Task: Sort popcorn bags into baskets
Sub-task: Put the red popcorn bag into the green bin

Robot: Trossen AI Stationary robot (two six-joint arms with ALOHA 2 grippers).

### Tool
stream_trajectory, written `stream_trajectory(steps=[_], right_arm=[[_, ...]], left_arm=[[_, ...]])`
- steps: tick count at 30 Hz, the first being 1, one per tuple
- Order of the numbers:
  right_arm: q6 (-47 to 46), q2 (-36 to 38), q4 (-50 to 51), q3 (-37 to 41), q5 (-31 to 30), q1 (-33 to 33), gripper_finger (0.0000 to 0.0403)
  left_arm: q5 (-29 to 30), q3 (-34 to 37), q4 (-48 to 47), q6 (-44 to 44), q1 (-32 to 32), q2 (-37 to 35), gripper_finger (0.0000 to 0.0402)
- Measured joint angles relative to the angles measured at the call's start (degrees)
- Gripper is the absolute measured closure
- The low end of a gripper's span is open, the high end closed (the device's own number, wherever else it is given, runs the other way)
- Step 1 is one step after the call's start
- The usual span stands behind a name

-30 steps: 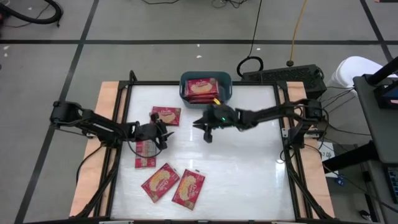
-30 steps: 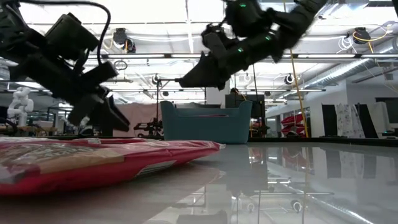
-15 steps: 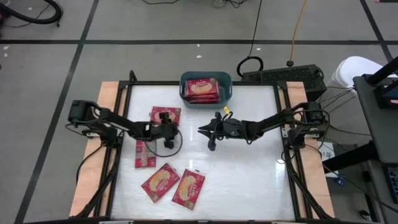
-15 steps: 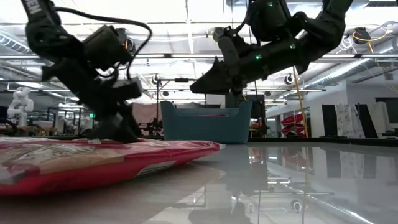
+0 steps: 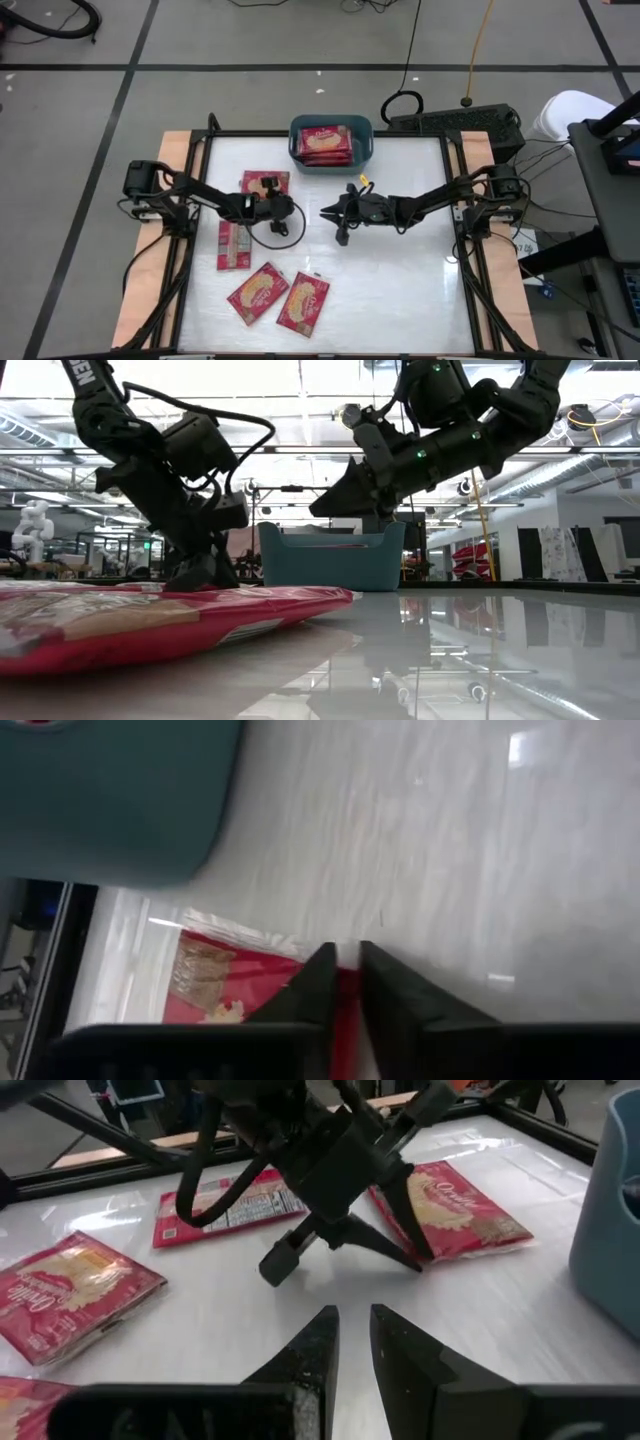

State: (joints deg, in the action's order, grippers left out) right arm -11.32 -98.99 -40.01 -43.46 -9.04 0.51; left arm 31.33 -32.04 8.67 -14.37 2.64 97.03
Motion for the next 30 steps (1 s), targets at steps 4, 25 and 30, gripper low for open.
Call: stream_trajectory(steps=[4, 25, 30], right_arm=[[-0.15, 0.01, 0.08, 0.95, 0.01, -0.01, 0.0348], [-37.74, -10.59, -9.55, 1.87, -5.68, -3.55, 0.0276], [-43.15, -15.54, -21.46, 1.83, -5.11, -3.85, 0.0213]], left_arm=[[-0.46, -0.02, -0.53, 0.09, 0.02, 0.00, 0.0394], [1.76, -1.27, 9.00, -1.22, -8.89, -9.70, 0.0400], [1.81, -1.24, 13.64, -0.96, -9.78, -9.73, 0.0400]])
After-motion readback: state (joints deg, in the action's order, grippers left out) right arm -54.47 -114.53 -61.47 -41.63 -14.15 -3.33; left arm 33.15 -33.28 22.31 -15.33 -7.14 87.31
